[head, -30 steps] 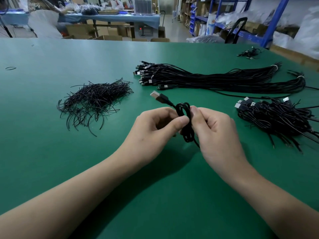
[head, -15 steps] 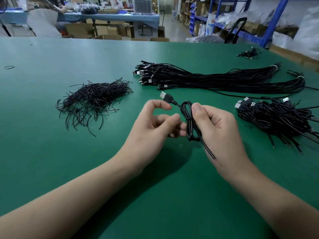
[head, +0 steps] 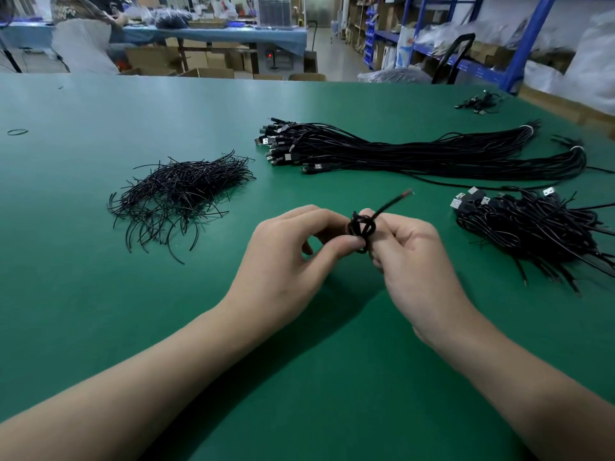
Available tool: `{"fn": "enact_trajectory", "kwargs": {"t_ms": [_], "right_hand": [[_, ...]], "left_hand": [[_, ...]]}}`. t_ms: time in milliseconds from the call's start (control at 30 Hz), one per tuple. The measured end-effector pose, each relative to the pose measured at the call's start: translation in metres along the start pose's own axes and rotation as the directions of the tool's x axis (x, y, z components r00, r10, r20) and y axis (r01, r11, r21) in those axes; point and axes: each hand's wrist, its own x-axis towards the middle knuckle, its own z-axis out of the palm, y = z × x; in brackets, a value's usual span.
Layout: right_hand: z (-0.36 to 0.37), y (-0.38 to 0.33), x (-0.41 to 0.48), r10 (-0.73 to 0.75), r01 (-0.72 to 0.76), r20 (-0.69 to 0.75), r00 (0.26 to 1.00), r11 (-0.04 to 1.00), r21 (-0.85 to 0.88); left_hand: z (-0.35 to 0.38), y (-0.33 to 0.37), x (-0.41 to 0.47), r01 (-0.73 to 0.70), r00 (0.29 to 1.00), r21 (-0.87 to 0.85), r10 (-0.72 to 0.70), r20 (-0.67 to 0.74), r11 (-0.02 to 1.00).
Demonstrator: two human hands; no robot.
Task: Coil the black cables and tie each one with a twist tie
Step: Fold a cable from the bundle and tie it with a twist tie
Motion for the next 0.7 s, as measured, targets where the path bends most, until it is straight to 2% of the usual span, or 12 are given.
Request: {"fn": "enact_trajectory", "kwargs": {"t_ms": [133, 233, 367, 433, 500, 567, 600, 667, 700], "right_hand": [[-0.003, -0.005, -0.004, -0.206, 0.199, -0.010, 0.978, 0.956, -0.215], [-0.005, -0.008, -0.005, -0.270, 0.255, -0.003, 0.963, 0.915, -0.311], [-0.008, -0.009, -0.004, -0.342, 0.327, 0.033, 0.939, 0.863, -0.386], [-0.009, -0.010, -0.004, -0.377, 0.365, 0.054, 0.925, 0.837, -0.407], [-0.008, -0.011, -0.005, -0.379, 0.372, 0.062, 0.923, 0.845, -0.385], [-0.006, -0.010, -0.004, -0.344, 0.335, 0.016, 0.939, 0.902, -0.274], [-0.006, -0.009, -0.002, -0.294, 0.285, -0.018, 0.955, 0.937, -0.200], [-0.006, -0.005, 0.002, -0.172, 0.166, -0.059, 0.983, 0.982, -0.085], [-0.006, -0.003, 0.003, -0.108, 0.106, -0.069, 0.992, 0.994, -0.032]], "left_hand": [[0.000, 0.004, 0.001, 0.244, 0.964, -0.254, -0.206, 0.170, 0.936], [-0.001, 0.007, 0.003, 0.383, 0.915, -0.407, -0.281, 0.289, 0.829], [-0.002, 0.009, 0.006, 0.617, 0.782, -0.545, -0.365, 0.506, 0.567], [-0.006, 0.010, 0.008, 0.702, 0.708, -0.569, -0.340, 0.619, 0.428], [-0.008, 0.010, 0.009, 0.732, 0.679, -0.579, -0.306, 0.667, 0.361], [-0.006, 0.006, 0.008, 0.687, 0.726, -0.600, -0.340, 0.598, 0.411], [-0.004, 0.005, 0.008, 0.637, 0.771, -0.607, -0.377, 0.514, 0.475], [-0.002, 0.002, 0.006, 0.498, 0.867, -0.550, -0.408, 0.287, 0.670], [-0.002, 0.001, 0.004, 0.398, 0.917, -0.461, -0.356, 0.179, 0.793]]}}
